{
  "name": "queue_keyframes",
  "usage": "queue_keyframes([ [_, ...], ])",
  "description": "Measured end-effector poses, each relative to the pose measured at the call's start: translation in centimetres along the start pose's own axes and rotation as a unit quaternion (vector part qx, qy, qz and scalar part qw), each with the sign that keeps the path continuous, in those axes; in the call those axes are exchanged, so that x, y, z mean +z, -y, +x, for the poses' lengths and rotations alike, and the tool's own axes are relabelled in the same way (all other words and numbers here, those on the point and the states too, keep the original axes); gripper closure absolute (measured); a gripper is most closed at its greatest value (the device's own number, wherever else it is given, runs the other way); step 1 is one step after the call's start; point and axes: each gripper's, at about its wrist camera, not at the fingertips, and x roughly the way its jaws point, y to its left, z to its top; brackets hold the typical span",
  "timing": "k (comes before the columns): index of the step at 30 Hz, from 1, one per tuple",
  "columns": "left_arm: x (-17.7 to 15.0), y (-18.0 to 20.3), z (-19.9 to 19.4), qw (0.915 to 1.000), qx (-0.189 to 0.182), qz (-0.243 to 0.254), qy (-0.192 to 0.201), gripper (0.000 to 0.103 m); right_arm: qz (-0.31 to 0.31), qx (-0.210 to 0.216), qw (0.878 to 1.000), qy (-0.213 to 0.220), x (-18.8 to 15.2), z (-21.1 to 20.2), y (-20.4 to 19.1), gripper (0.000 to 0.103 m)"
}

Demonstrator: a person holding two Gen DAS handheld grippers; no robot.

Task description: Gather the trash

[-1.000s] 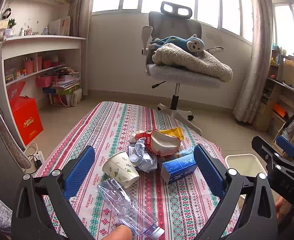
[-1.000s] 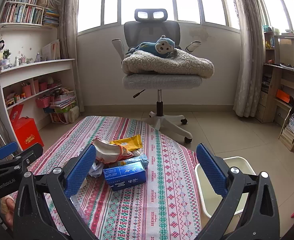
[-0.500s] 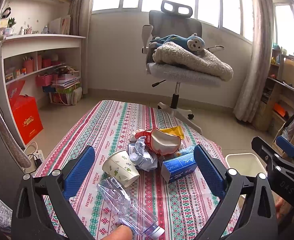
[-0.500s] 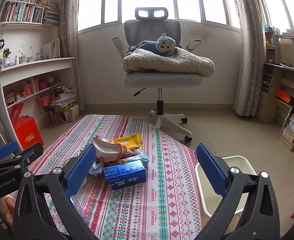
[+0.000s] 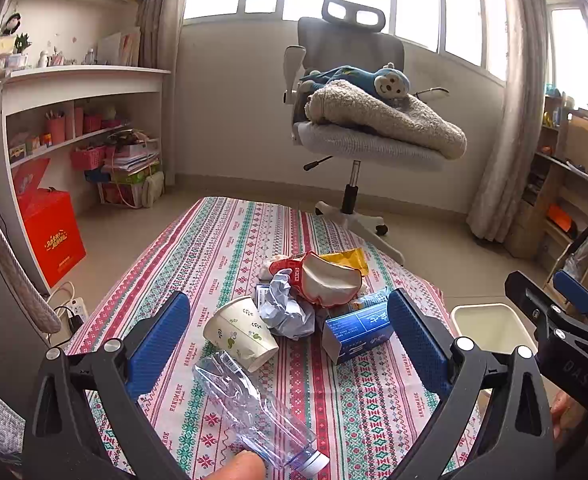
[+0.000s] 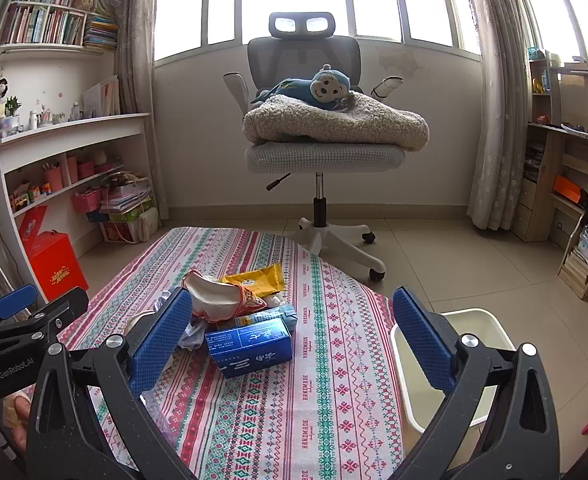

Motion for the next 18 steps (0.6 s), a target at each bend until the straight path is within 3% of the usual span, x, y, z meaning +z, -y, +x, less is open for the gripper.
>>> queue_keyframes([
  [13, 0.0, -0.3, 0.1, 1.0000, 0.004, -0.005, -0.006, 0.007, 0.002, -0.001, 1.000, -0.005, -0.3, 0.3, 0.0, 0.007],
  [15, 0.2, -1.0, 0.8, 0.9995, 0.015, -0.016, -0.025, 0.007, 0.006, 0.000, 1.000, -0.021, -0.5, 0.8, 0.1, 0.007],
  [18, 0.2, -3.0, 3.3, 0.9937, 0.031, -0.046, -0.098, 0.007, 0.018, -0.002, 0.998, -0.056, -0.7, 2.1, 0.7, 0.007],
])
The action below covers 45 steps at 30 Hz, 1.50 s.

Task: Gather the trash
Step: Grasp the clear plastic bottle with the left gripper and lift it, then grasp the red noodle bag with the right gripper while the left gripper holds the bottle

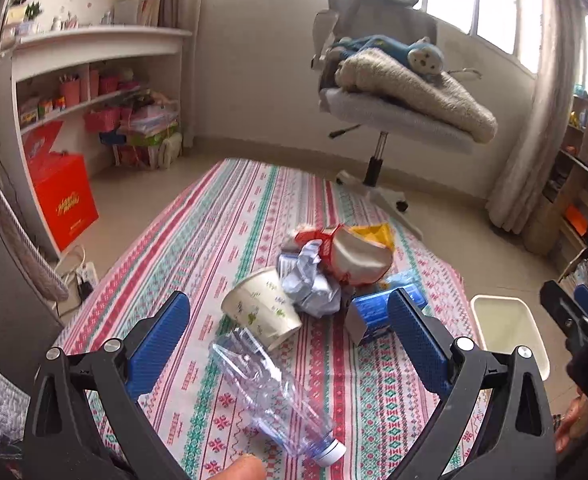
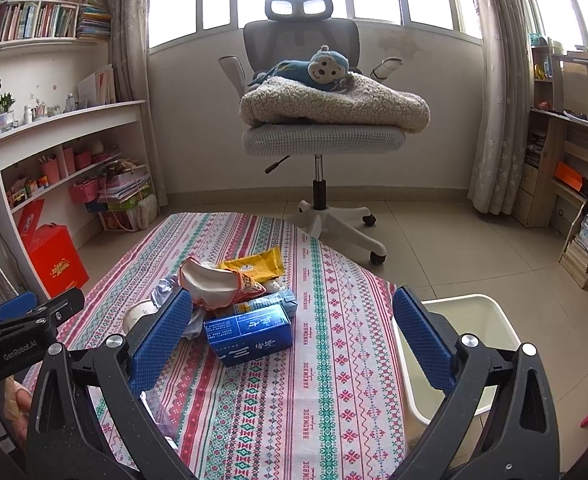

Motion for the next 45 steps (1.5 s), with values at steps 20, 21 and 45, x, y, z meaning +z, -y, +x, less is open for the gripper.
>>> queue_keyframes([
  [20, -7.2, -6.3, 13.6, 0.9190, -0.042, -0.230, -0.318, 0.037, 0.242, 0.017, 0.935, -0.259, -3.2, 9.7, 6.5, 0.007],
  [21, -7.0, -6.4, 13.1, 0.9216, -0.046, -0.224, -0.313, 0.037, 0.251, 0.020, 0.930, -0.269, -3.2, 10.2, 6.3, 0.007],
  [45, 9.2, -8.1, 5.0, 0.9943, -0.050, -0.062, -0.071, 0.040, -0.265, 0.082, 0.942, -0.189, 2.5, 20.3, -12.6, 0.007],
])
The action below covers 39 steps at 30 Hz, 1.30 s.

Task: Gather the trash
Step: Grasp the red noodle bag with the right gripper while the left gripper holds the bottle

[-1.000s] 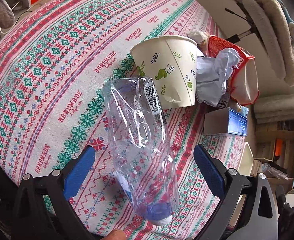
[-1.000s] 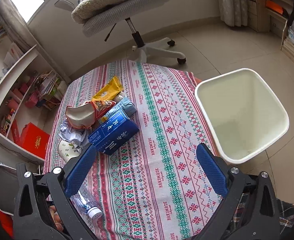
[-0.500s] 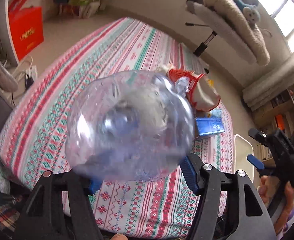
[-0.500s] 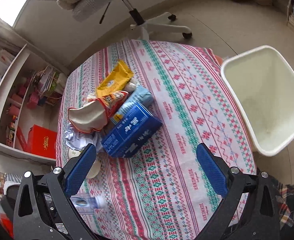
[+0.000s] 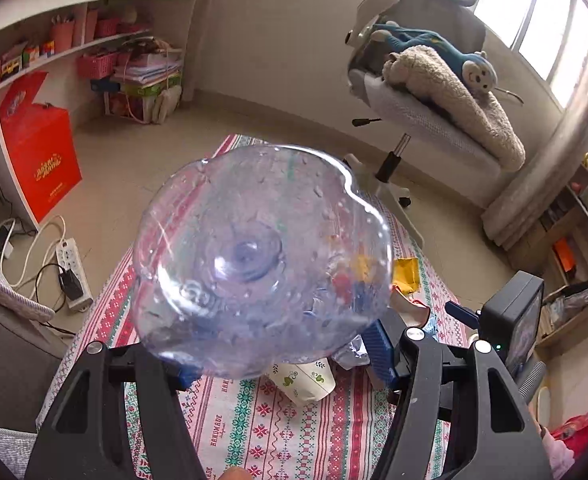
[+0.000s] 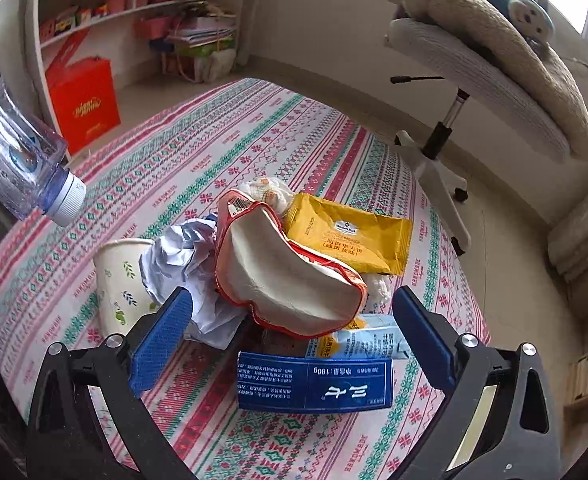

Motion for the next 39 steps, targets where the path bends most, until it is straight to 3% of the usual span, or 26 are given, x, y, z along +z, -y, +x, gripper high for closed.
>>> queue_keyframes([
  [5, 0.5, 0.6, 0.9, 1.0000, 0.001, 0.008, 0.003, 0.040, 0.018, 0.021, 0.999, -0.016, 0.8, 2.2, 0.4, 0.016],
  [7, 0.5, 0.8, 1.2, 0.9999, -0.003, 0.009, 0.002, 0.040, 0.024, 0.035, 0.999, -0.014, 1.1, 2.2, 0.3, 0.029],
  [12, 0.4, 1.4, 1.4, 0.9999, -0.005, 0.011, 0.012, 0.040, 0.078, 0.065, 0.995, -0.001, 1.4, 0.9, 1.3, 0.031],
  [18, 0.1, 1.8, 1.0, 0.9994, -0.014, 0.012, 0.028, 0.040, 0.157, 0.107, 0.981, 0.040, 1.6, -2.5, 3.4, 0.031],
  [26, -0.6, 3.3, 0.3, 0.9976, -0.034, 0.027, 0.055, 0.040, 0.217, 0.139, 0.963, 0.079, 0.2, -6.6, 6.4, 0.031],
  [32, -1.2, 5.2, 0.7, 0.9964, -0.046, 0.040, 0.059, 0.040, 0.241, 0.128, 0.958, 0.089, -2.0, -8.4, 8.6, 0.031],
  [37, -1.9, 6.9, 1.3, 0.9955, -0.054, 0.055, 0.055, 0.040, 0.261, 0.095, 0.956, 0.090, -4.0, -9.5, 11.3, 0.031],
  [38, -2.1, 7.4, 1.5, 0.9953, -0.056, 0.059, 0.053, 0.040, 0.265, 0.087, 0.956, 0.090, -4.5, -9.8, 11.7, 0.043],
  [39, -2.3, 7.8, 1.6, 0.9950, -0.058, 0.063, 0.052, 0.040, 0.272, 0.079, 0.955, 0.086, -4.9, -10.0, 12.4, 0.046],
])
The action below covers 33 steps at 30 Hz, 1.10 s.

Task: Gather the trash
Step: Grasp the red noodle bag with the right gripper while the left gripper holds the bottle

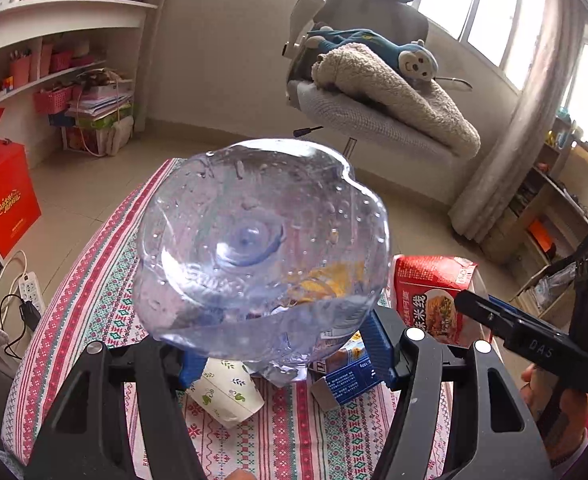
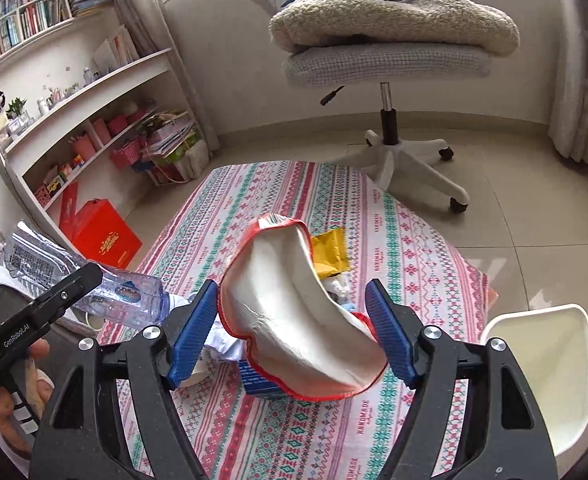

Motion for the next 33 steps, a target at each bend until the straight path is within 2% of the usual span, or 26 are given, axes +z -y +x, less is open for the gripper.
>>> queue_keyframes([
  [4, -0.9, 1.9, 1.0, 0.9997, -0.005, 0.020, -0.011, 0.040, 0.040, -0.027, 0.999, -0.020, -0.4, -0.5, 3.9, 0.052],
  [7, -1.7, 3.1, 1.8, 0.9993, -0.011, 0.027, -0.023, 0.040, 0.055, -0.026, 0.996, -0.066, -1.5, 0.4, 6.3, 0.052],
  [8, -1.8, 3.5, 1.9, 0.9991, -0.014, 0.030, -0.026, 0.040, 0.062, -0.025, 0.995, -0.077, -2.1, 0.7, 7.0, 0.045],
  [9, -1.9, 3.9, 2.0, 0.9989, -0.016, 0.033, -0.028, 0.040, 0.071, -0.021, 0.993, -0.093, -2.8, 1.2, 7.7, 0.019],
  [10, -2.1, 4.2, 2.0, 0.9988, -0.018, 0.036, -0.028, 0.040, 0.079, -0.027, 0.990, -0.111, -3.7, 1.8, 8.4, 0.011],
  [12, -2.2, 4.6, 1.9, 0.9986, -0.021, 0.041, -0.026, 0.040, 0.081, -0.048, 0.984, -0.149, -5.5, 2.7, 9.5, 0.014],
  [18, -2.0, 4.1, 1.6, 0.9986, -0.026, 0.038, -0.026, 0.040, 0.064, -0.068, 0.977, -0.193, -9.5, 3.9, 9.8, 0.014],
  [24, -1.9, 3.3, 1.6, 0.9988, -0.029, 0.024, -0.033, 0.039, 0.143, -0.051, 0.964, -0.218, -11.2, 7.2, 10.1, 0.013],
  [27, -1.9, 2.8, 1.4, 0.9988, -0.026, 0.027, -0.031, 0.039, 0.155, -0.054, 0.957, -0.239, -11.8, 9.3, 9.8, 0.013],
  [29, -2.0, 2.4, 1.3, 0.9989, -0.023, 0.027, -0.032, 0.039, 0.148, -0.052, 0.958, -0.241, -12.0, 10.1, 9.2, 0.016],
  [33, -1.9, 1.5, 0.9, 0.9991, -0.018, 0.020, -0.031, 0.039, 0.119, -0.057, 0.969, -0.208, -10.9, 9.5, 7.5, 0.027],
])
